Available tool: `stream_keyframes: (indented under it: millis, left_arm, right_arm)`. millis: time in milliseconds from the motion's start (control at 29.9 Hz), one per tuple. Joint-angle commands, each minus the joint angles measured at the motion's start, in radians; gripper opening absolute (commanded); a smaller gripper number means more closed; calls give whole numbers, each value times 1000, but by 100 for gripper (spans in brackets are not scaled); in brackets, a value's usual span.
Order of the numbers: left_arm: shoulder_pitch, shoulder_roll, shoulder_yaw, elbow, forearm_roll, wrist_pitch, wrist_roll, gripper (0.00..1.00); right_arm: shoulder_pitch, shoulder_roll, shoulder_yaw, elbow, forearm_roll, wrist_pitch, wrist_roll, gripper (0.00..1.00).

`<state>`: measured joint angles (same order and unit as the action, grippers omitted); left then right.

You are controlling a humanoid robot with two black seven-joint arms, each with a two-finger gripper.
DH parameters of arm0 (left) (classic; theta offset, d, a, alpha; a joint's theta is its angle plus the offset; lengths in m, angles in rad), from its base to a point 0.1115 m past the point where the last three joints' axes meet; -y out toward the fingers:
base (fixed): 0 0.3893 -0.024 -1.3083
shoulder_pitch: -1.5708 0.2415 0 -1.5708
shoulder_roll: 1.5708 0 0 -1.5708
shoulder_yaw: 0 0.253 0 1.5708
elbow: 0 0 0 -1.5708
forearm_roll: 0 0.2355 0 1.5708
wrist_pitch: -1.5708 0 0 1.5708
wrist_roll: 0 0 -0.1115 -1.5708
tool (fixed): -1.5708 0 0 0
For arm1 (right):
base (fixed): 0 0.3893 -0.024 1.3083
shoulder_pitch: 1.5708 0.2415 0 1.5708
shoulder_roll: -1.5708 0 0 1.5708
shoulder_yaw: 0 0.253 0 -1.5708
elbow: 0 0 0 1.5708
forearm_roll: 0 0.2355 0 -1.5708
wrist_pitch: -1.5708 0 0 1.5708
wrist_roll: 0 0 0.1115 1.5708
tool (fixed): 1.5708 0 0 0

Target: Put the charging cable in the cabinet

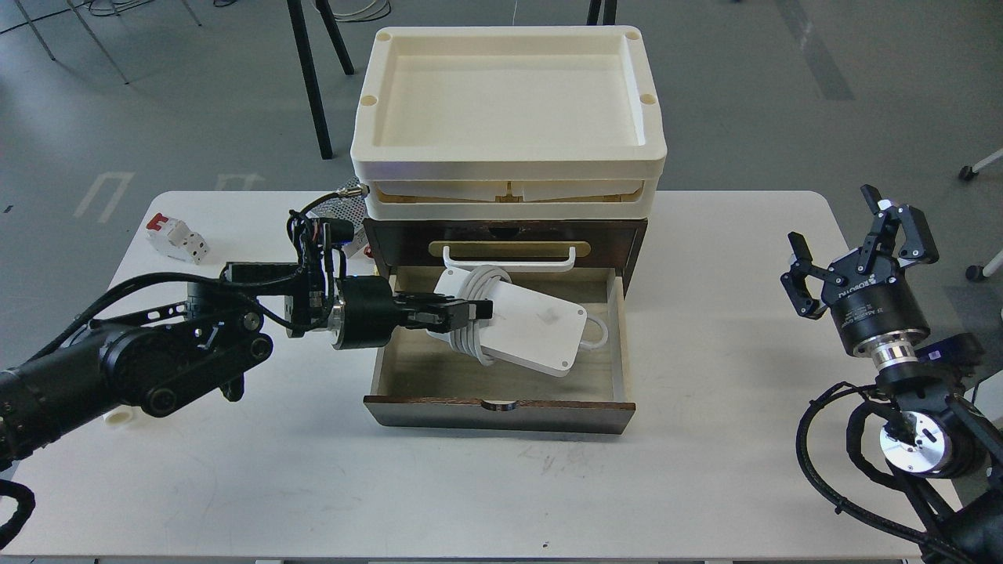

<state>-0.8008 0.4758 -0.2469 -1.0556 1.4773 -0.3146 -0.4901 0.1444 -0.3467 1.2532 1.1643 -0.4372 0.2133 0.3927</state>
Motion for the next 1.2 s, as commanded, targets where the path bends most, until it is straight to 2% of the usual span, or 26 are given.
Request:
stream_keyframes:
  millis: [0, 468, 635, 769, 970, 1170]
  left_arm:
    - [14, -6, 6, 29, 1, 23, 1, 6]
    - [51, -26, 15, 45, 18, 28, 1, 7]
    - [58, -29, 14, 52, 8, 37, 1, 12]
    - [60, -43, 14, 58, 6, 40, 1, 24]
    - [78, -48, 12, 65, 1, 39, 1, 65]
    - [80, -43, -2, 52, -5, 37, 1, 74]
  right_arm:
    - [0, 0, 0, 0, 0, 0, 0, 99]
    - [0, 0, 0, 0, 0, 0, 0, 100]
    - [0, 0, 2, 0, 0, 0, 0, 99]
    - [0, 0, 2, 0, 0, 0, 0, 100]
    - [1, 0, 2, 0, 0, 0, 0, 100]
    - [1, 0, 2, 0, 0, 0, 0, 100]
